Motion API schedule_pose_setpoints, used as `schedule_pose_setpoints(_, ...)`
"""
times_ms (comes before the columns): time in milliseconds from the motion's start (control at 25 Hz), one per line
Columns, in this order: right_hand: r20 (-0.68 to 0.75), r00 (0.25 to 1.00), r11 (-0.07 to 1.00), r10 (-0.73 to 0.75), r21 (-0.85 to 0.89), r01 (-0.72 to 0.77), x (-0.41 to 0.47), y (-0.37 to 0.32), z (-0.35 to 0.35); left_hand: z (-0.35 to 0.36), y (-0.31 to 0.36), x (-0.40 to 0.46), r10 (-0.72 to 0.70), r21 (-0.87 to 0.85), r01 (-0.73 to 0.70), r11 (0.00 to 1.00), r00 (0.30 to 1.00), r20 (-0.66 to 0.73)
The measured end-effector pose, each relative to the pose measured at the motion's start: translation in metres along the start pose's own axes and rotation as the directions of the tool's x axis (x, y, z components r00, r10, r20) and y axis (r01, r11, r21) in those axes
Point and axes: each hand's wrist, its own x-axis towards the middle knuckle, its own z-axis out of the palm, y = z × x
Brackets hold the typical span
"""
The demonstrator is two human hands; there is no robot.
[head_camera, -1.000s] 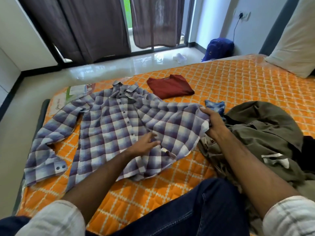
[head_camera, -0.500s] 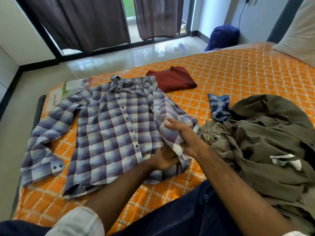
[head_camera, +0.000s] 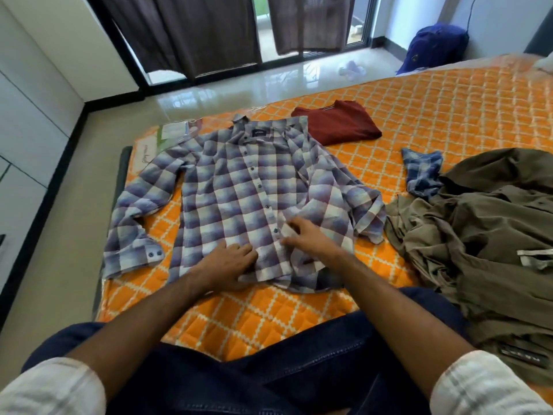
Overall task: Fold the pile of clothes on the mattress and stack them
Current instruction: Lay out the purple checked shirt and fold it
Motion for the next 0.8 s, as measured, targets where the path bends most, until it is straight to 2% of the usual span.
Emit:
schedule_pose_setpoints(80, 0.015, 1.000, 0.984, -0.021, -0.174, 0.024, -0.003, 0.014, 0.026, 0.004, -0.008, -0.012, -0.028, 0.011, 0.028, 1.000, 0.999, 0.032)
schedule_pose_setpoints(200, -0.061, 0.996, 0.927, -0.066, -0.373, 0.039, -0.008, 0.041, 0.044, 0.005, -0.019, -0.021, -0.031, 0.007, 0.032, 0.999, 0.999, -0.043)
schedule_pose_setpoints(280, -0.090, 0.987, 0.876, -0.136, -0.476, 0.077, -0.014, 0.050, 0.044, 0.005, -0.039, -0.026, -0.125, -0.073, 0.117, 0.990, 0.984, -0.125)
schedule_pose_setpoints(320, -0.093, 0.977, 0.844, -0.189, -0.524, 0.113, -0.016, 0.053, 0.045, 0.004, -0.051, -0.031, -0.247, -0.181, 0.217, 0.959, 0.955, -0.165)
schedule_pose_setpoints(360, -0.094, 0.965, 0.787, -0.246, -0.600, 0.142, -0.020, 0.054, 0.046, 0.004, -0.066, -0.036, -0.410, -0.327, 0.338, 0.882, 0.893, -0.184)
schedule_pose_setpoints(400, -0.087, 0.942, 0.689, -0.324, -0.704, 0.172, -0.023, 0.055, 0.049, 0.002, -0.079, -0.042, -0.584, -0.469, 0.451, 0.760, 0.790, -0.188)
schedule_pose_setpoints(480, -0.009, 0.881, 0.410, -0.472, -0.888, 0.211, -0.026, 0.053, 0.052, 0.007, -0.109, -0.062, -0.841, -0.662, 0.582, 0.471, 0.524, -0.137)
schedule_pose_setpoints(520, 0.047, 0.861, 0.302, -0.507, -0.926, 0.228, -0.027, 0.051, 0.054, 0.011, -0.120, -0.074, -0.910, -0.700, 0.628, 0.340, 0.406, -0.078)
schedule_pose_setpoints(560, 0.118, 0.837, 0.213, -0.534, -0.939, 0.269, -0.027, 0.050, 0.057, 0.014, -0.126, -0.087, -0.948, -0.706, 0.669, 0.231, 0.318, -0.009)
schedule_pose_setpoints(600, 0.211, 0.814, 0.136, -0.541, -0.933, 0.333, -0.027, 0.050, 0.061, 0.016, -0.130, -0.098, -0.963, -0.690, 0.698, 0.191, 0.270, 0.007)
schedule_pose_setpoints(640, 0.315, 0.777, 0.055, -0.545, -0.911, 0.408, -0.028, 0.051, 0.066, 0.016, -0.129, -0.104, -0.957, -0.652, 0.715, 0.254, 0.284, -0.061)
schedule_pose_setpoints(680, 0.413, 0.746, -0.019, -0.522, -0.880, 0.474, -0.030, 0.053, 0.071, 0.016, -0.124, -0.106, -0.911, -0.595, 0.696, 0.401, 0.369, -0.182)
schedule_pose_setpoints(720, 0.482, 0.728, -0.076, -0.488, -0.854, 0.515, -0.031, 0.054, 0.075, 0.009, -0.112, -0.104, -0.805, -0.529, 0.619, 0.580, 0.534, -0.257)
schedule_pose_setpoints(760, 0.504, 0.732, -0.103, -0.458, -0.848, 0.520, -0.032, 0.054, 0.078, 0.004, -0.098, -0.098, -0.622, -0.452, 0.484, 0.749, 0.749, -0.230)
schedule_pose_setpoints(800, 0.481, 0.759, -0.100, -0.438, -0.865, 0.491, -0.031, 0.055, 0.078, -0.001, -0.079, -0.088, -0.378, -0.343, 0.315, 0.885, 0.917, -0.132)
